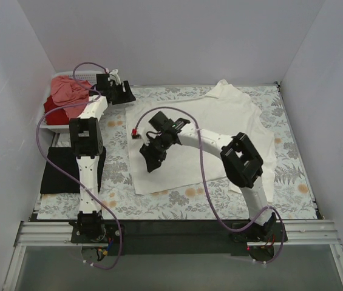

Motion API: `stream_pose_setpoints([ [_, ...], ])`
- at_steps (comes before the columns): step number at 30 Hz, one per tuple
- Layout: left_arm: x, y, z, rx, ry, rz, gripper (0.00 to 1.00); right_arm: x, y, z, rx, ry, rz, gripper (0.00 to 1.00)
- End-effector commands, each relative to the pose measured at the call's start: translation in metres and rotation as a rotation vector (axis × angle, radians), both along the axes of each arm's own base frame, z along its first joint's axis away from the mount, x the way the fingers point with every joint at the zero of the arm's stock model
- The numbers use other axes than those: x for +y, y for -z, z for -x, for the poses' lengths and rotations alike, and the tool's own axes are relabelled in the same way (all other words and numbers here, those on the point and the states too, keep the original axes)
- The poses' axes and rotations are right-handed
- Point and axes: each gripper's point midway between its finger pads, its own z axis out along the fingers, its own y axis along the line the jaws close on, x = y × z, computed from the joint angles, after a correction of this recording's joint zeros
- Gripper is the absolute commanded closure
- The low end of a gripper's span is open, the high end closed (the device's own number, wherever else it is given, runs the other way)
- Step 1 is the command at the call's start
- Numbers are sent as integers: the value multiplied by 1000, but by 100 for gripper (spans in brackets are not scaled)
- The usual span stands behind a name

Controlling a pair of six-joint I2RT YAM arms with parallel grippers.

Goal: Fold and stack the t-shirts
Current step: Flatten the tshirt out

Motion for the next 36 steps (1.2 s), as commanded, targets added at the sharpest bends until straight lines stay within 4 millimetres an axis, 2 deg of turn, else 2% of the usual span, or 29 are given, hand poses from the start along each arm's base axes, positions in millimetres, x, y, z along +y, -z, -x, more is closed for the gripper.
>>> stream_pose_setpoints([
  [1, -34, -148, 19, -239, 200, 115, 35, -49, -130, -63, -146, 147, -205, 44],
  [2, -35, -169, 31, -260, 220, 107, 34, -66, -133, -67, -153, 175, -179, 44],
  [3, -37, -167, 45, -228, 246, 119, 34, -95, -141, -81, -193, 227, -169, 44],
  [4, -42, -191, 62, -264, 294, 113, 34, -130, -146, -96, -237, 285, -137, 44],
  [5, -44, -176, 81, -195, 314, 124, 34, -157, -131, -93, -215, 321, -60, 44],
  [7, -52, -168, 143, -118, 423, 106, 34, -242, -109, -93, -213, 415, 89, 46],
  [8, -58, -182, 165, -169, 498, 49, 35, -277, -111, -96, -237, 475, 124, 47],
  [9, -65, -167, 201, -93, 536, 21, 35, -319, -93, -87, -215, 506, 218, 49],
  [10, -69, -140, 234, -10, 600, -16, 37, -350, -84, -72, -230, 480, 303, 50],
  [11, -71, -141, 256, -4, 631, -41, 38, -379, -80, -67, -227, 526, 352, 51],
  [14, -73, -106, 328, 134, 726, -86, 40, -454, -44, -34, -171, 533, 554, 57],
  [17, -75, -76, 378, 224, 808, -152, 42, -480, -19, -23, -117, 541, 625, 61],
  [18, -72, -67, 391, 249, 821, -166, 43, -482, -9, -19, -102, 537, 639, 62],
  [19, -72, -60, 401, 272, 830, -181, 43, -487, 1, -25, -136, 548, 660, 63],
  [20, -74, -52, 411, 298, 840, -178, 44, -489, 11, -22, -126, 544, 672, 63],
  [26, -75, -28, 426, 343, 853, -222, 45, -488, 42, -9, -79, 551, 688, 63],
  [27, -73, -23, 429, 356, 852, -237, 45, -490, 49, 1, -58, 541, 709, 63],
  [29, -72, -16, 432, 375, 856, -251, 46, -490, 58, 10, -45, 525, 723, 64],
  [30, -71, -14, 432, 380, 852, -257, 46, -497, 62, 12, -59, 522, 760, 64],
  [31, -70, -10, 435, 394, 856, -267, 46, -500, 68, 27, -38, 498, 789, 64],
  [33, -69, -5, 438, 408, 853, -282, 46, -504, 70, 33, -57, 489, 812, 64],
  [34, -67, -2, 443, 421, 857, -291, 46, -507, 74, 46, -41, 465, 838, 64],
  [36, -66, 2, 449, 435, 860, -298, 46, -509, 74, 56, -51, 457, 857, 64],
])
